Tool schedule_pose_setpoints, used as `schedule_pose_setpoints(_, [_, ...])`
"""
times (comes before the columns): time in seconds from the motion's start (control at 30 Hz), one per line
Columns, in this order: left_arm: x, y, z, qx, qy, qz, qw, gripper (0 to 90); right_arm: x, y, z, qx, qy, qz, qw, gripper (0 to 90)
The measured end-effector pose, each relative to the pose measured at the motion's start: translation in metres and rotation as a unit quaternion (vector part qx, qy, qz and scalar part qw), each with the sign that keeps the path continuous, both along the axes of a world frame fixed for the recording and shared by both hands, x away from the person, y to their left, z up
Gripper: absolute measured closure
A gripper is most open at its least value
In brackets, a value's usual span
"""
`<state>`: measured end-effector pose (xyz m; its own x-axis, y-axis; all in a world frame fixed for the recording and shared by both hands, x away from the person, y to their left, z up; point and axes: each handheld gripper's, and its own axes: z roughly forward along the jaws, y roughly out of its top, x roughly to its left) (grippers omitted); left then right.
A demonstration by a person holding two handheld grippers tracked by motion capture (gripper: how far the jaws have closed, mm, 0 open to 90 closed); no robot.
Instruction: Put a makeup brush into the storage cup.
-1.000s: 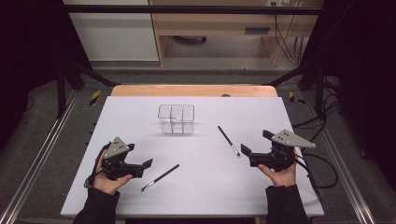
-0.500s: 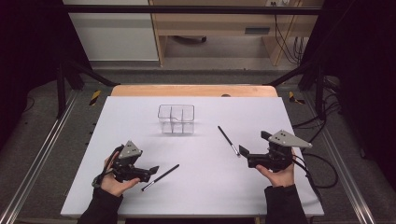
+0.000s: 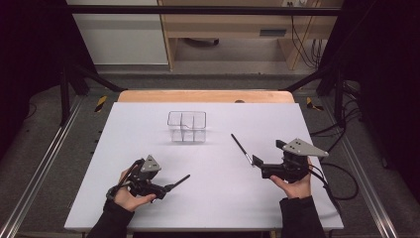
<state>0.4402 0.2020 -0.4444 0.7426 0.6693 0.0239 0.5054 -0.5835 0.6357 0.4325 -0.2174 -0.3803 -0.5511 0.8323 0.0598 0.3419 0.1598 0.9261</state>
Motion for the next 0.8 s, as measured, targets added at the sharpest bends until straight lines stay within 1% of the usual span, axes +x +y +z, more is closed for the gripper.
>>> schedule_pose_setpoints(0.1, [0.000,-0.002,-0.002,0.007,0.009,-0.010,0.9999,25.0,0.000,0.000,0.000,-0.001,0.001,0.001,1.0000,3.5])
schedule_pose_setpoints(0.17, [0.000,-0.004,-0.003,0.015,0.012,-0.015,0.9997,26.4,0.001,0.001,-0.001,-0.001,0.002,0.000,1.0000,3.5])
schedule_pose_setpoints(0.27, [0.000,-0.006,-0.004,0.021,0.016,-0.017,0.9995,29.0,0.001,0.001,-0.001,-0.002,0.004,0.002,1.0000,3.4])
schedule_pose_setpoints(0.3, [-0.001,-0.008,-0.006,0.030,0.019,-0.020,0.9992,30.4,0.001,0.001,-0.001,-0.003,0.004,0.002,1.0000,3.4])
schedule_pose_setpoints(0.37, [-0.001,-0.008,-0.006,0.032,0.022,-0.022,0.9990,33.2,0.001,0.002,-0.001,-0.003,0.004,0.003,1.0000,3.4])
schedule_pose_setpoints(0.4, [-0.001,-0.009,-0.007,0.034,0.025,-0.024,0.9988,33.2,0.001,0.002,-0.002,-0.003,0.005,0.003,1.0000,3.3])
schedule_pose_setpoints(0.43, [-0.001,-0.010,-0.007,0.037,0.025,-0.027,0.9986,37.7,0.001,0.002,-0.002,-0.004,0.006,0.003,1.0000,3.3])
schedule_pose_setpoints(0.5, [-0.001,-0.011,-0.008,0.038,0.031,-0.033,0.9982,42.9,0.001,0.003,-0.003,-0.004,0.006,0.004,1.0000,3.3])
schedule_pose_setpoints(0.8, [-0.003,-0.019,-0.011,0.050,0.040,-0.045,0.9970,60.2,0.002,0.003,-0.003,-0.003,0.007,0.005,1.0000,3.3])
